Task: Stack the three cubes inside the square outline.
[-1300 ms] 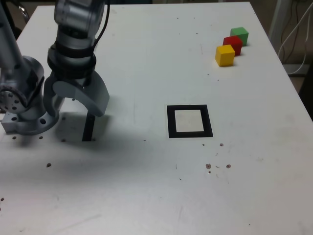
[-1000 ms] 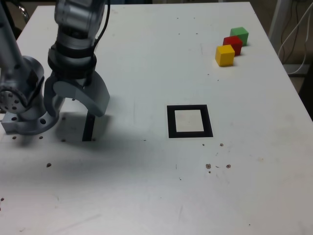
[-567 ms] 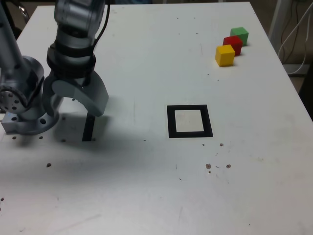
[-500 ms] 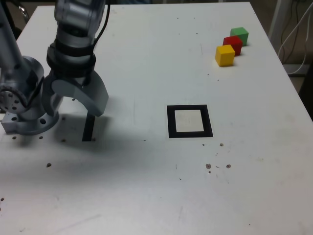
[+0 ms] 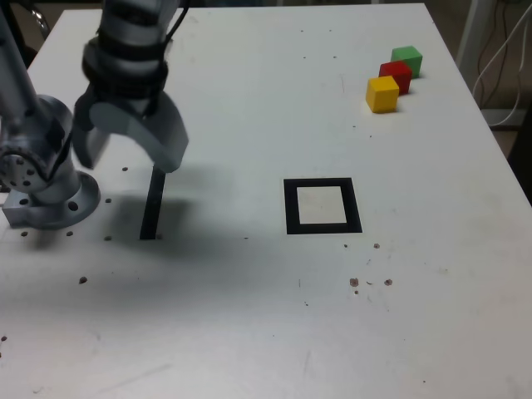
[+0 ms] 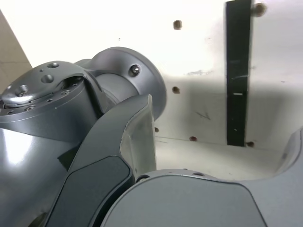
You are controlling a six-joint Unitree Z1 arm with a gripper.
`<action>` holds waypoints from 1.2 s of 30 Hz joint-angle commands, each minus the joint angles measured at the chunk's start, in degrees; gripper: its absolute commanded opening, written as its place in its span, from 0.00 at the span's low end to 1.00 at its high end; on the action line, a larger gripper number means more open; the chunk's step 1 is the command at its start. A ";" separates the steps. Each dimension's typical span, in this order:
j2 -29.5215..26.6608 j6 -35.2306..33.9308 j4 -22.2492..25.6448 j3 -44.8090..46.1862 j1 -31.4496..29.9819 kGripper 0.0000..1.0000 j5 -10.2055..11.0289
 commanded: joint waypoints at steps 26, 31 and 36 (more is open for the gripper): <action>17.21 32.24 15.98 -49.22 16.96 0.96 11.17; 22.12 37.84 16.58 -56.02 18.81 0.97 13.40; 27.43 42.69 17.38 -64.35 20.97 0.97 14.44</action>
